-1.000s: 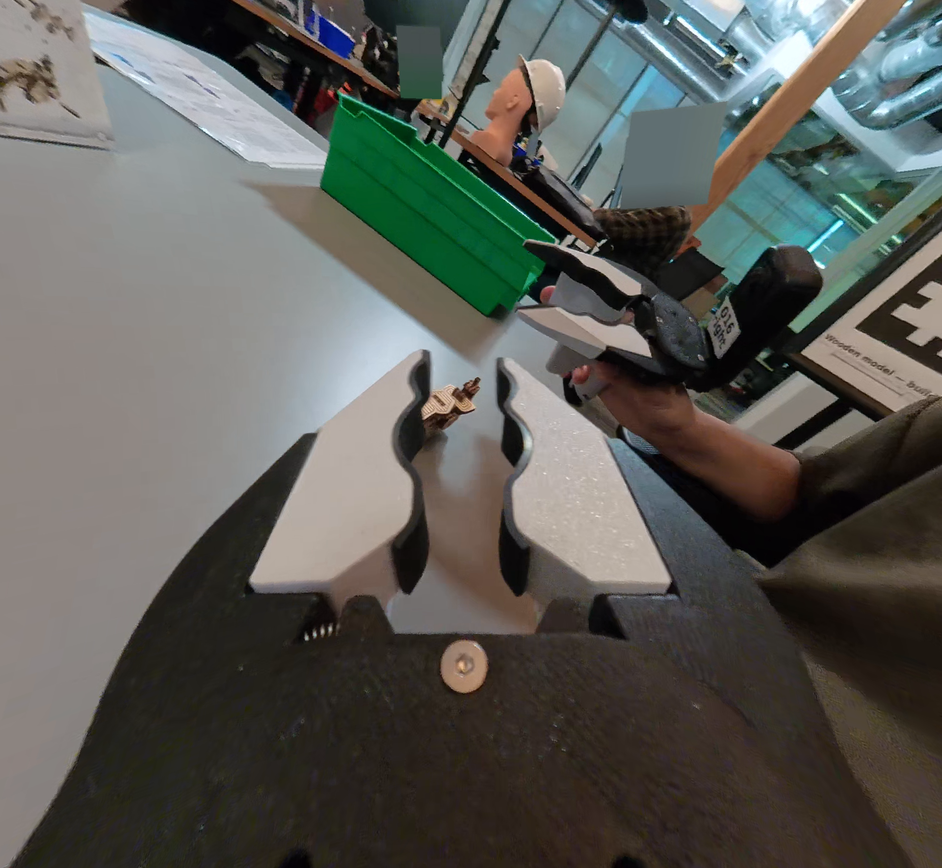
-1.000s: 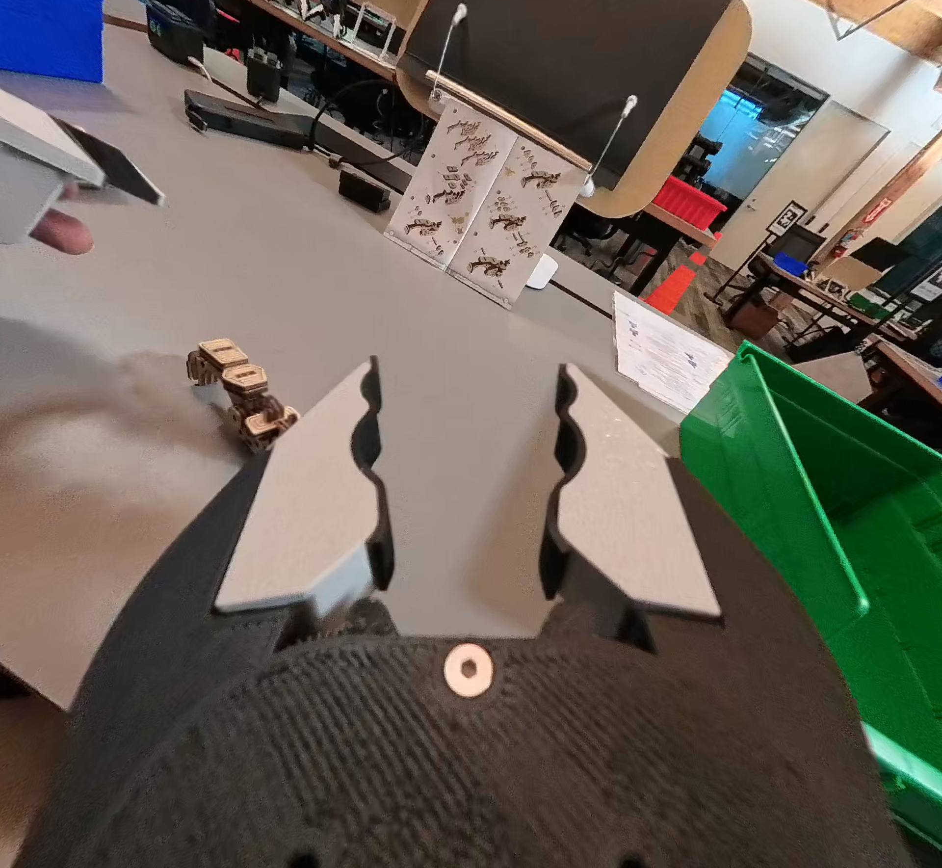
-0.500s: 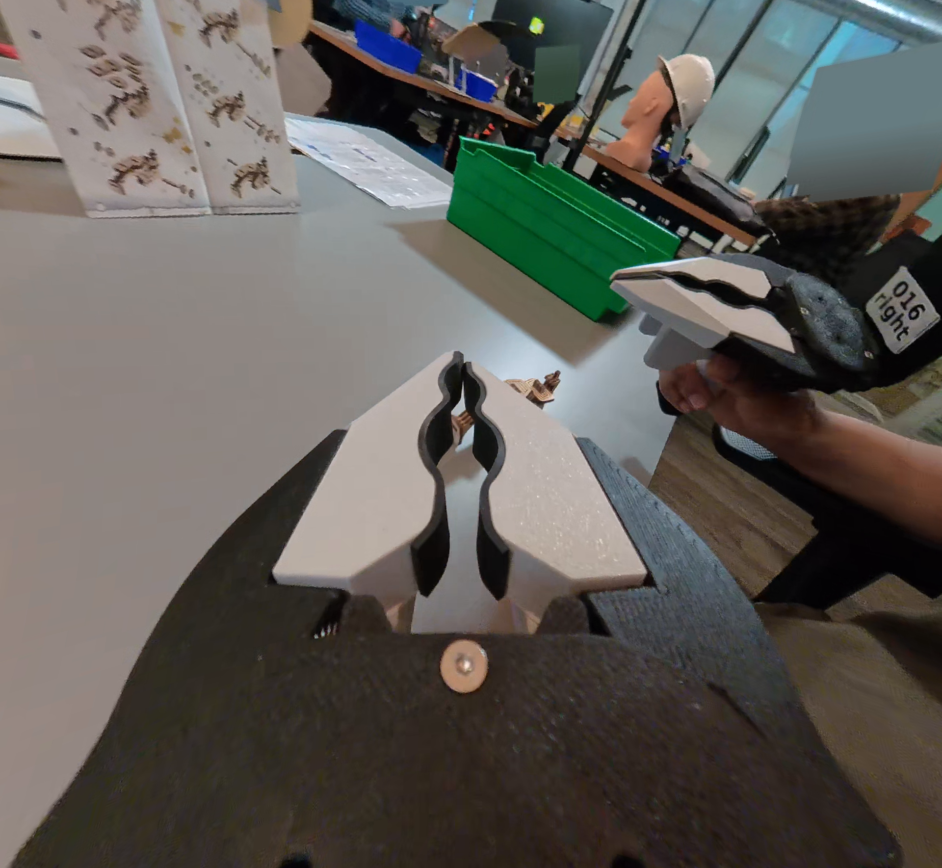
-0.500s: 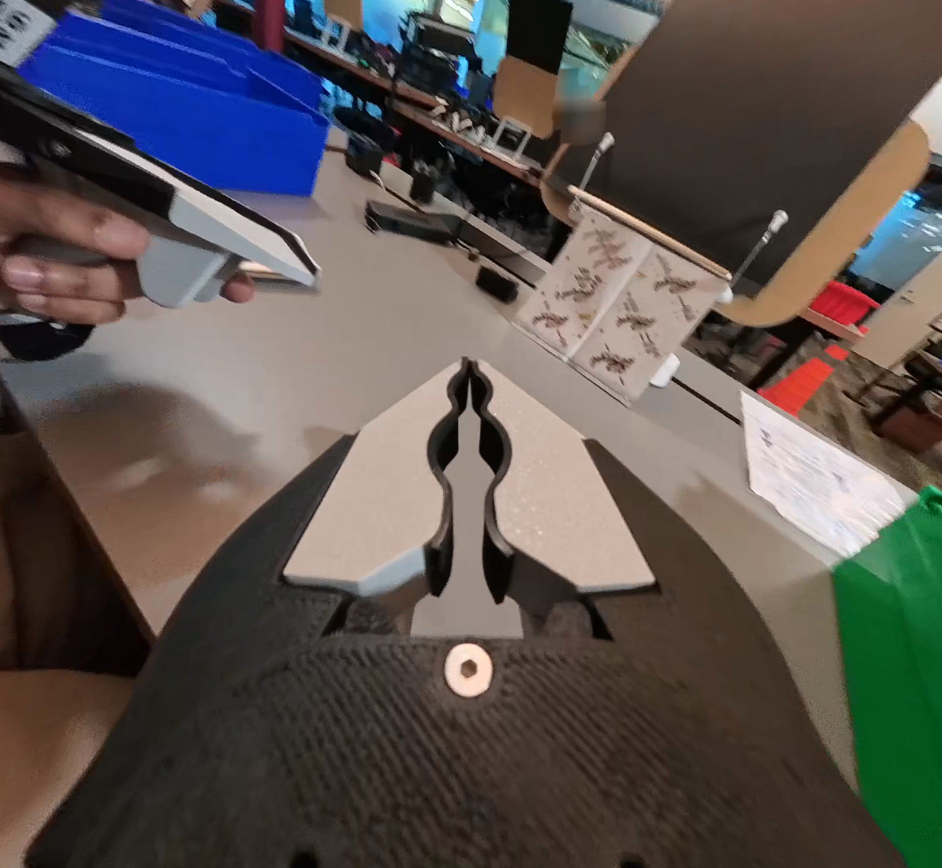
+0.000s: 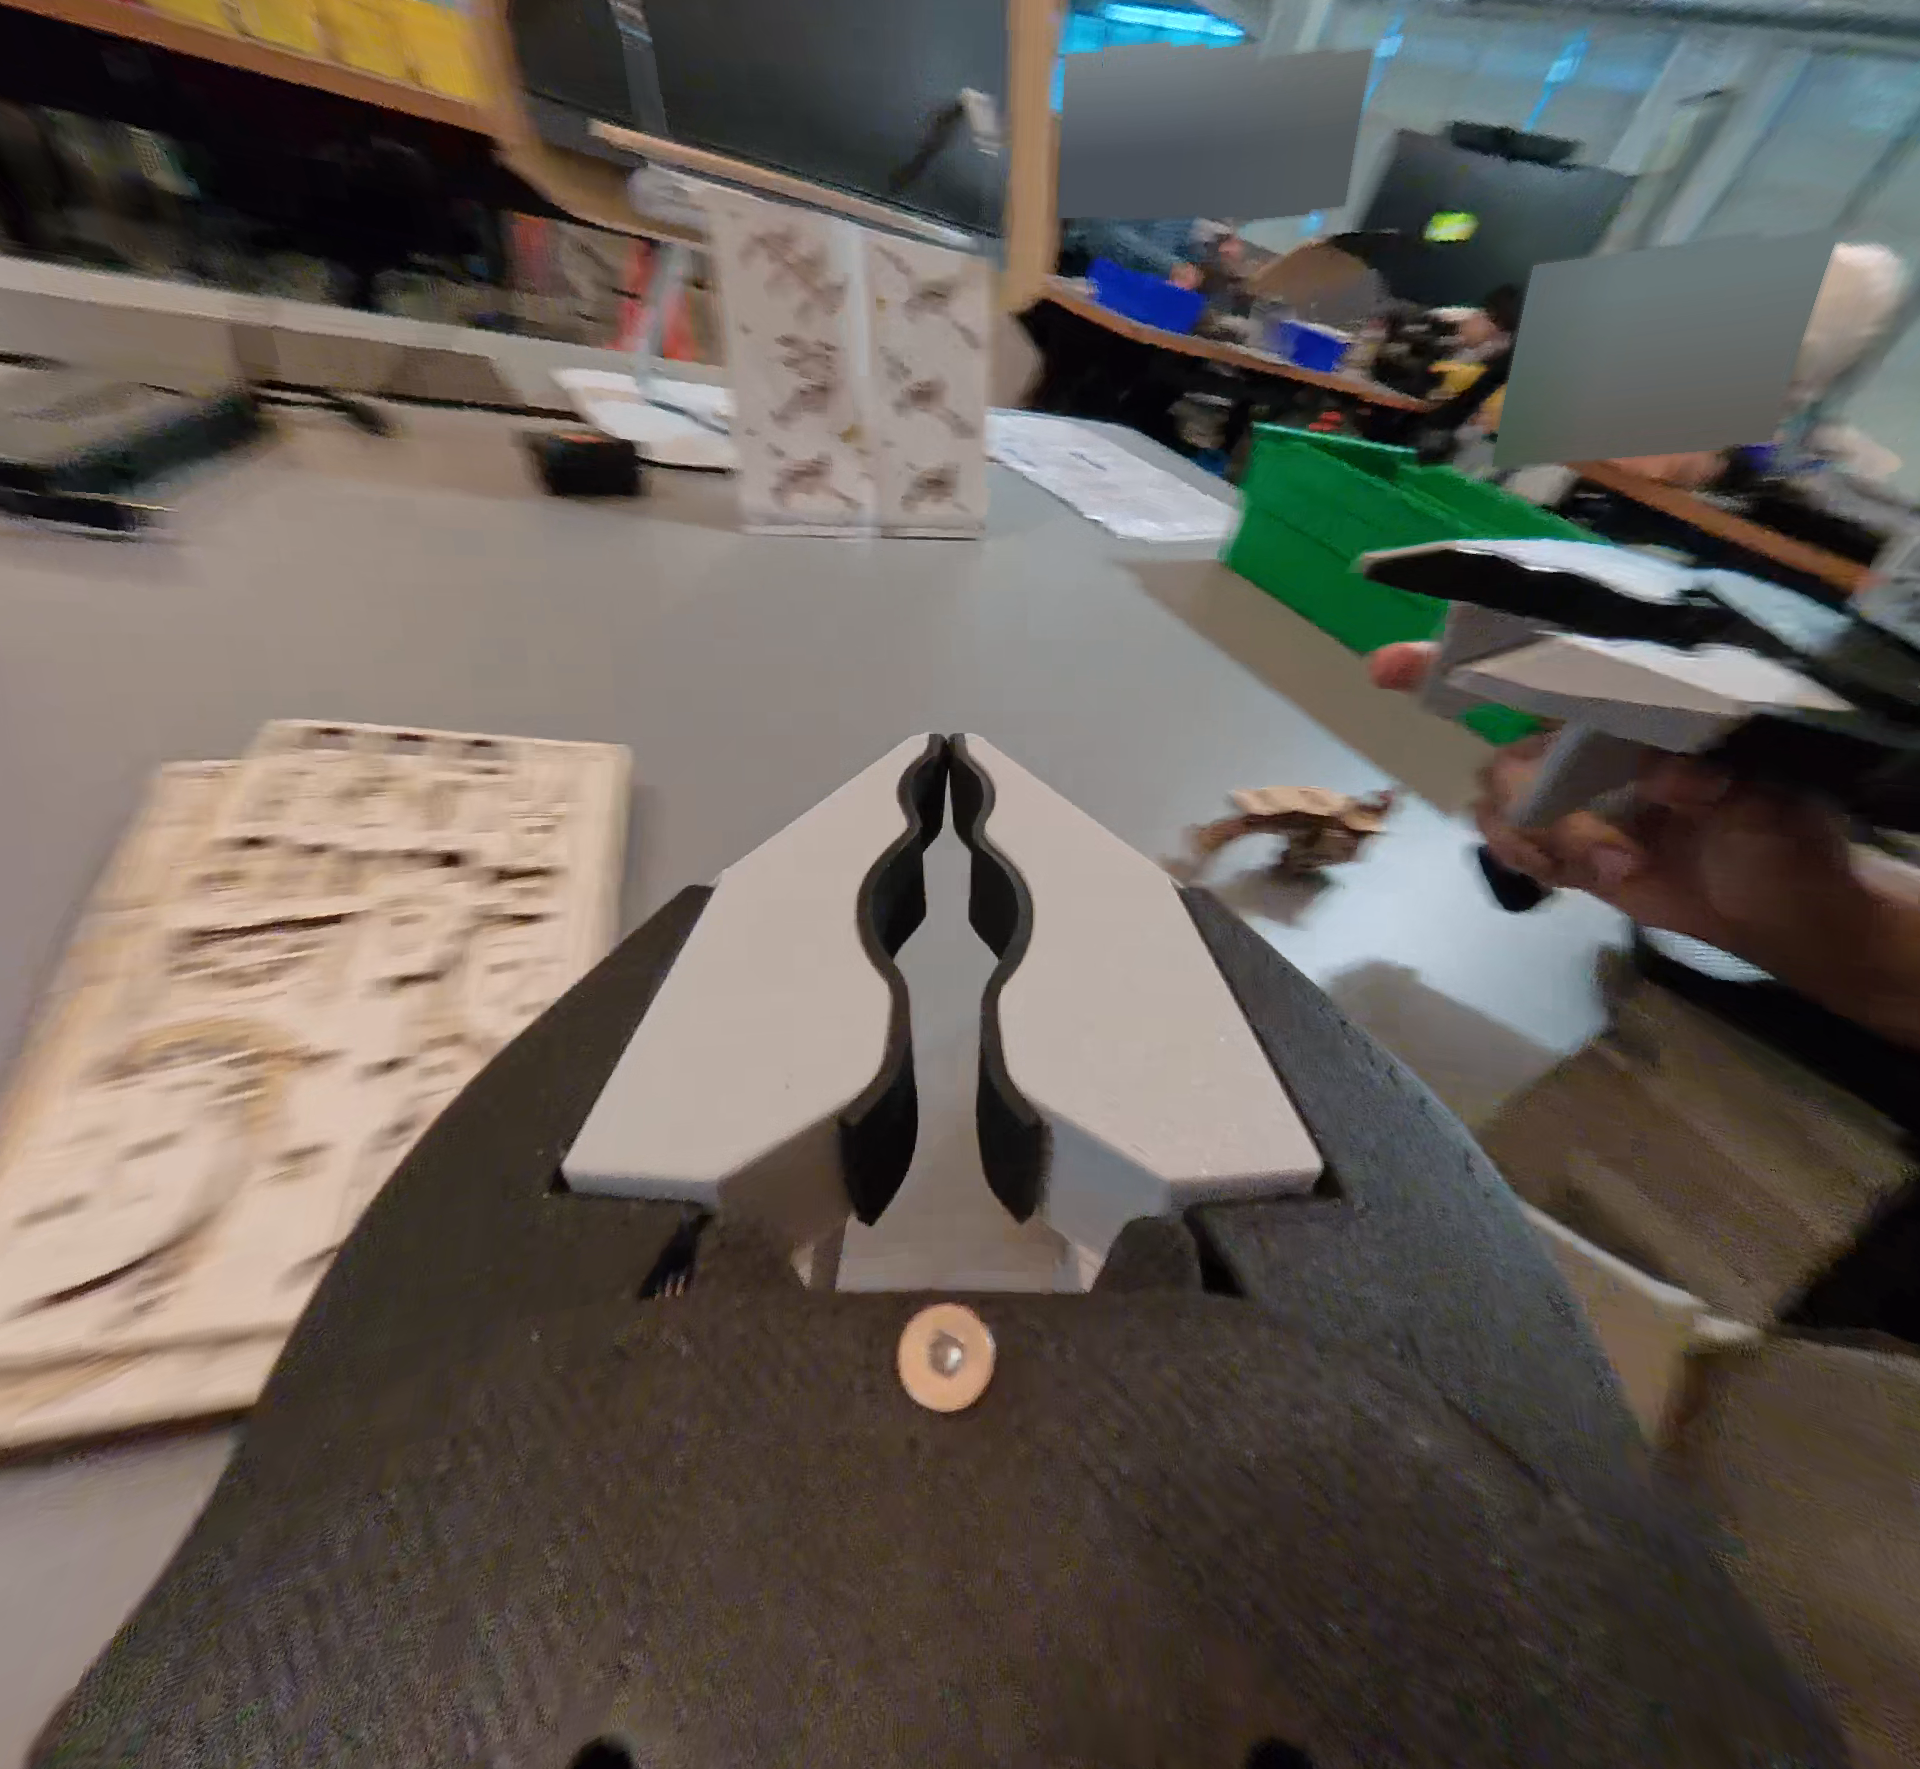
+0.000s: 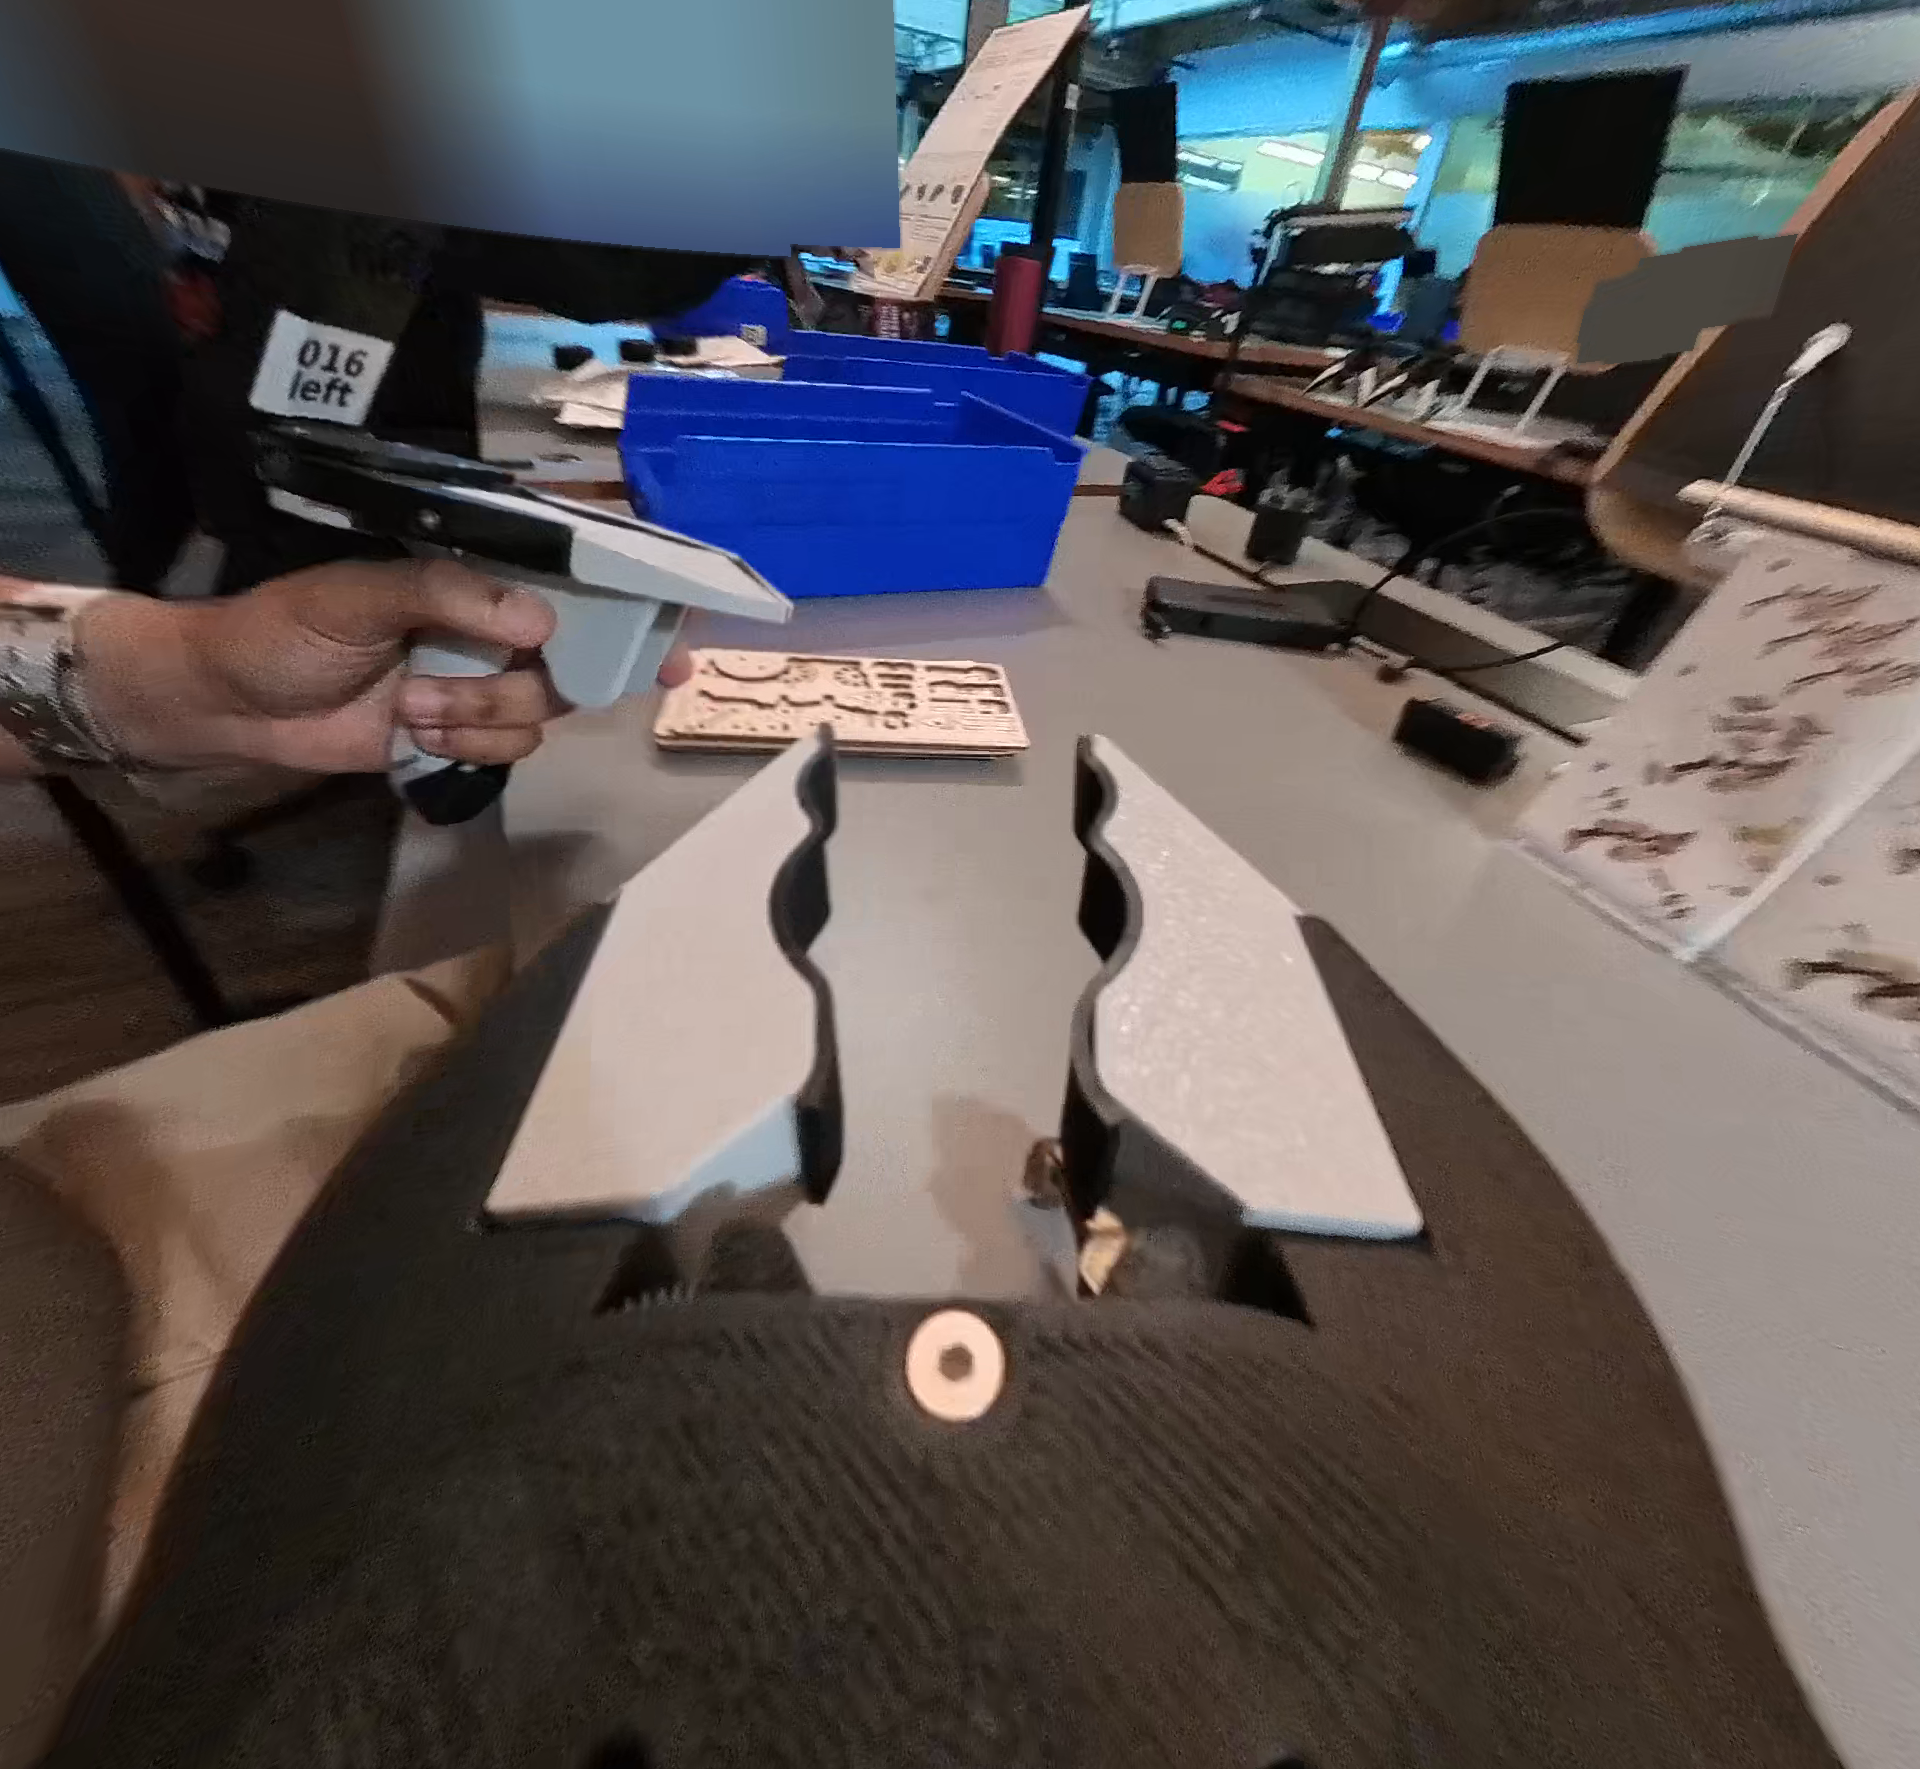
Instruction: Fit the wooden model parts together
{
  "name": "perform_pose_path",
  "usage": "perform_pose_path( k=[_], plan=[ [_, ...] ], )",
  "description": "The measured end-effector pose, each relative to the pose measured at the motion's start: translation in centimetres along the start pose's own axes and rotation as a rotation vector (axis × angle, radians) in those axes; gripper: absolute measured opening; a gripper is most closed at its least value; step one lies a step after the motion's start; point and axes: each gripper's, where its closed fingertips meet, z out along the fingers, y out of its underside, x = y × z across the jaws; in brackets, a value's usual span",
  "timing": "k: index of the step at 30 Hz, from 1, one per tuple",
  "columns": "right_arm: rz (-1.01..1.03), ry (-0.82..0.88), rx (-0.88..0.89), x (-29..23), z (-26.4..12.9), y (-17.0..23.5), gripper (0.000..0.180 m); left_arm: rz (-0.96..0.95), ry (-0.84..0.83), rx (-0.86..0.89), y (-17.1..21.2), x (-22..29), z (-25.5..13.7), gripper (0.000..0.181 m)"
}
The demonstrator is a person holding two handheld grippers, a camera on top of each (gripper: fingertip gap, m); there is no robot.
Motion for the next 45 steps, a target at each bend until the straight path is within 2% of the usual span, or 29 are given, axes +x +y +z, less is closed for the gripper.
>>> perform_pose_path(
  k=[3,5,6,8,11,12,14,18,21,23,27,32,34,36,38,41,45],
  plan=[
    [0.103,-0.053,0.01,-0.1,1.1,-0.1,0.055,0.05,-0.234,0.04,-1.5,-6.0,-3.2,0.0],
    [0.12,-0.071,0.015,-0.3,1.5,-0.2,0.055,0.127,-0.392,-0.021,-1.2,-9.7,-5.4,0.008],
    [0.117,-0.07,0.01,-0.3,1.8,-0.1,0.053,0.194,-0.463,-0.092,-0.5,-11.3,-6.1,0.019],
    [0.1,-0.069,-0.008,-0.5,2.3,0.2,0.051,0.281,-0.503,-0.285,1.8,-12.7,-6.6,0.053],
    [0.058,-0.074,-0.026,-1.1,2.8,0.5,0.047,0.201,-0.404,-0.506,5.9,-11.7,-6.0,0.115],
    [0.041,-0.075,-0.027,-1.4,2.8,0.5,0.045,0.162,-0.367,-0.532,6.8,-11.2,-5.6,0.129],
    [0.006,-0.075,-0.032,-1.8,2.8,0.6,0.043,0.132,-0.327,-0.56,7.9,-10.6,-5.0,0.14],
    [-0.027,-0.067,-0.045,-2.0,2.5,0.9,0.04,0.223,-0.408,-0.583,7.9,-12.3,-4.7,0.131],
    [-0.012,-0.055,-0.05,-1.7,1.9,1.2,0.039,0.203,-0.403,-0.587,8.0,-12.8,-4.3,0.12],
    [0.003,-0.04,-0.049,-1.3,1.5,1.2,0.038,0.19,-0.367,-0.578,7.8,-12.5,-4.0,0.097],
    [0.043,-0.018,-0.035,-0.6,0.7,1.0,0.036,0.241,-0.394,-0.526,5.1,-12.0,-3.6,0.097],
    [0.035,-0.013,-0.036,-0.8,0.2,0.9,0.036,0.342,-0.362,-0.409,1.9,-8.8,-2.5,0.096],
    [0.028,-0.036,-0.047,-1.7,0.3,0.9,0.036,0.418,-0.342,-0.328,0.6,-7.1,-2.3,0.0],
    [0.045,-0.087,-0.072,-3.4,0.8,1.1,0.04,0.476,-0.349,-0.228,-0.9,-5.7,-2.4,0.004],
    [0.073,-0.149,-0.116,-5.7,1.3,1.6,0.041,0.502,-0.357,-0.336,0.4,-5.6,-2.2,0.039],
    [0.052,-0.226,-0.155,-8.9,1.8,2.1,0.041,0.504,-0.375,-0.387,2.0,-6.5,-2.2,0.039],
    [0.044,-0.249,-0.138,-9.8,2.1,1.6,0.04,0.43,-0.419,-0.428,3.1,-9.6,-3.2,0.043]
  ],
)
